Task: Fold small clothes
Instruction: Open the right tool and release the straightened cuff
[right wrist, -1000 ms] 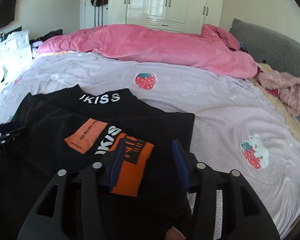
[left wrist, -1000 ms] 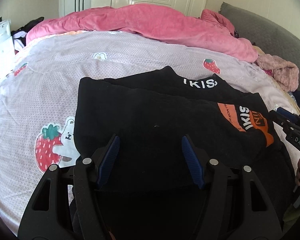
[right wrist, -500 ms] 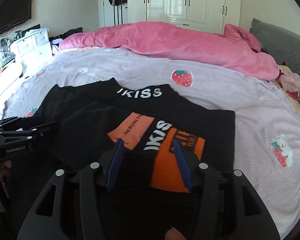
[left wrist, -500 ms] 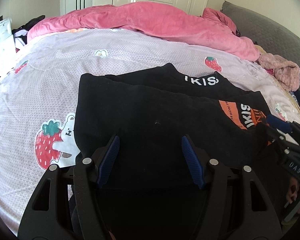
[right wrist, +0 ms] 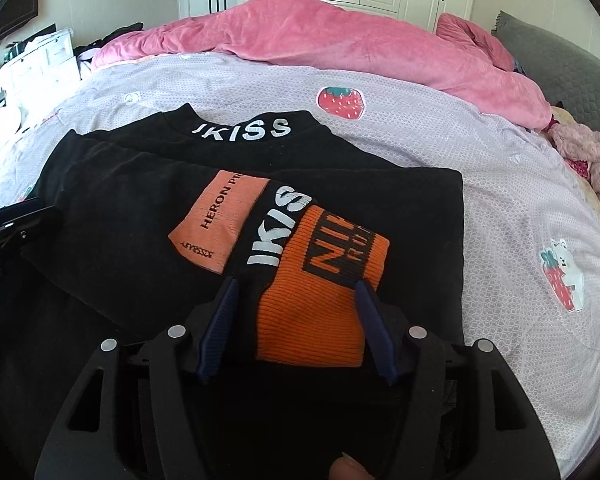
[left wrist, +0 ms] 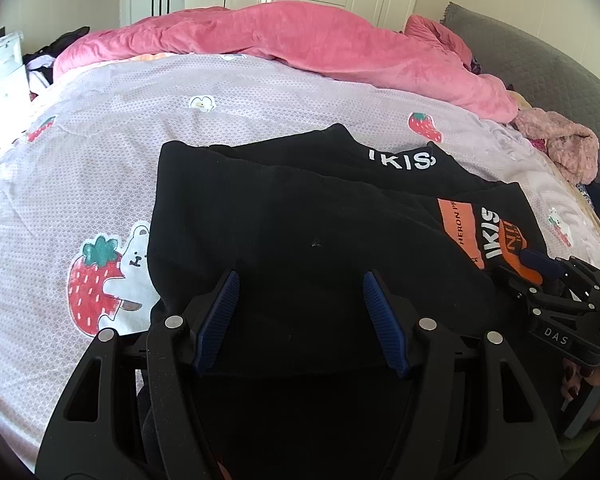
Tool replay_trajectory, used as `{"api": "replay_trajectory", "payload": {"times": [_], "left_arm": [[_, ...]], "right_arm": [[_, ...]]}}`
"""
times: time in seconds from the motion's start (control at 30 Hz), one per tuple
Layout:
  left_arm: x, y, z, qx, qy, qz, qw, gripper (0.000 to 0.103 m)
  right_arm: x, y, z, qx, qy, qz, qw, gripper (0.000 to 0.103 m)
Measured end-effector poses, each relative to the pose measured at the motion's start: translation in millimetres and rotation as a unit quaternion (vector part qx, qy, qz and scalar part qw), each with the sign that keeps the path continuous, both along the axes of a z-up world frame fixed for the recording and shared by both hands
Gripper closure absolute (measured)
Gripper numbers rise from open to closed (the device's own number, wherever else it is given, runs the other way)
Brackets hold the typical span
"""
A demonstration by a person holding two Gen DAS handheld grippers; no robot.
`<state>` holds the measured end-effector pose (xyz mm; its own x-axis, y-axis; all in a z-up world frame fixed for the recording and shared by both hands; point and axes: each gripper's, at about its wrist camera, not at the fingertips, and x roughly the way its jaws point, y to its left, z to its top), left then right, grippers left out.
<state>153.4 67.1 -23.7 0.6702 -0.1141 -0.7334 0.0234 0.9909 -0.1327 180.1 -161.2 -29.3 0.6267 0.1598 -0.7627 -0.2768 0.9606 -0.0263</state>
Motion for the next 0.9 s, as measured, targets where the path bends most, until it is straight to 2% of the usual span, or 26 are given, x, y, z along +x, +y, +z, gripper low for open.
{"api": "replay_trajectory", "payload": {"times": [0.17, 0.3, 0.5, 0.7, 0.73, 0.77, 0.9], "left_arm": [[0, 0, 0, 0.001, 0.001, 0.001, 1.0, 0.047], [0, -1, 0, 0.001, 0.001, 0.001, 1.0, 0.047], [-1, -1, 1, 0.004, 0.003, 0.002, 1.0, 0.047], [-3, -1, 1, 0.003, 0.004, 0.002, 1.0, 0.047], [-4, -1, 2, 0.003, 0.004, 0.002, 1.0, 0.047], [-4, -2, 2, 0.004, 0.004, 0.002, 1.0, 0.046], [-5, -3, 3, 0.004, 0.004, 0.002, 1.0, 0.046]], "right_arm": [[-4, -5, 5, 0.02, -0.004, -0.001, 1.0, 0.043], [-12, -4, 17, 0.038, -0.025, 0.005, 0.999, 0.043], [-28, 17, 30, 0.047, -0.054, 0.057, 0.996, 0.043], [-27, 37, 14, 0.01, -0.028, 0.074, 0.997, 0.043], [-26, 37, 11, 0.005, -0.022, 0.074, 0.997, 0.039], [-24, 36, 8, 0.007, -0.016, 0.07, 0.997, 0.036], [-20, 27, 8, 0.035, -0.005, 0.063, 0.997, 0.035]]}}
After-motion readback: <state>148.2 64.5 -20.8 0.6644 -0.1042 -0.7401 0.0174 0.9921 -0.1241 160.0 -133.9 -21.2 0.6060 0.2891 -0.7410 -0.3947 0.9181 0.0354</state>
